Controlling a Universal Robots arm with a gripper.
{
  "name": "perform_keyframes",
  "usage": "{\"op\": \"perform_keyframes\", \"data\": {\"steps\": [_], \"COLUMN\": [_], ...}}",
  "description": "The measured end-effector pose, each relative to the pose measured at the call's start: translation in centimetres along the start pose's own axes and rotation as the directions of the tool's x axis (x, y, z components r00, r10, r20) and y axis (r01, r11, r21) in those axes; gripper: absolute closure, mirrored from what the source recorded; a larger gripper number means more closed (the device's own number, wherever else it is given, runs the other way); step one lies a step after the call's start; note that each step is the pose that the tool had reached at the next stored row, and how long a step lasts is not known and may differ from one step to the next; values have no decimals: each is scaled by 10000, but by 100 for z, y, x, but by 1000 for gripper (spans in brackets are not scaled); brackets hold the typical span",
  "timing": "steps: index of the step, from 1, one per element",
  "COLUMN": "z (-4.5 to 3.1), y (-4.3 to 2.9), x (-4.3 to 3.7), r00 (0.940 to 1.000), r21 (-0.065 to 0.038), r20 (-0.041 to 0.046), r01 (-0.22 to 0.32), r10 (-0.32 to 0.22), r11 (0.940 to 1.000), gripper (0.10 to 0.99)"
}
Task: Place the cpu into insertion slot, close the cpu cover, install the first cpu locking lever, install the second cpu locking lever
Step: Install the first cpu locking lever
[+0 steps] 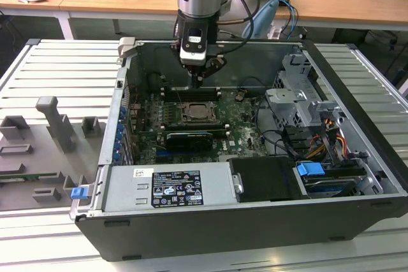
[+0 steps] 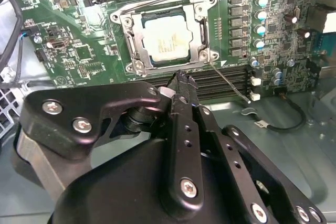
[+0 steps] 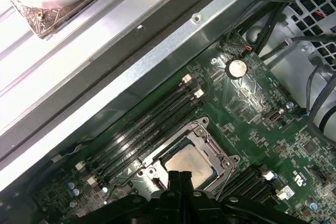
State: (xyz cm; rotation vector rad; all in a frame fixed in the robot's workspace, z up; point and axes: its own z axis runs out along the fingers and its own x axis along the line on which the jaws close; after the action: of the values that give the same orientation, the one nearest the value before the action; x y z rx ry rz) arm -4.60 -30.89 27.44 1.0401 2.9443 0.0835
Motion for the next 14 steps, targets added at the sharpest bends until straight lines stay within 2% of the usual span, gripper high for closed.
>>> {"op": "perform_keyframes", "data": {"steps": [4,10,11,12,14], "z": [0,0,0,0,0], "y": [0,0,0,0,0], "x": [0,0,0,0,0], "r00": [9978,9851,9801,9683,9550], "r21": [-1,-8,-10,-16,-22], "r20": [-38,-97,-112,-141,-167], "r01": [669,1715,1982,2493,2962], "r10": [-669,-1715,-1982,-2493,-2962], "r11": [9978,9852,9802,9684,9551], "gripper": [980,980,980,980,980]}}
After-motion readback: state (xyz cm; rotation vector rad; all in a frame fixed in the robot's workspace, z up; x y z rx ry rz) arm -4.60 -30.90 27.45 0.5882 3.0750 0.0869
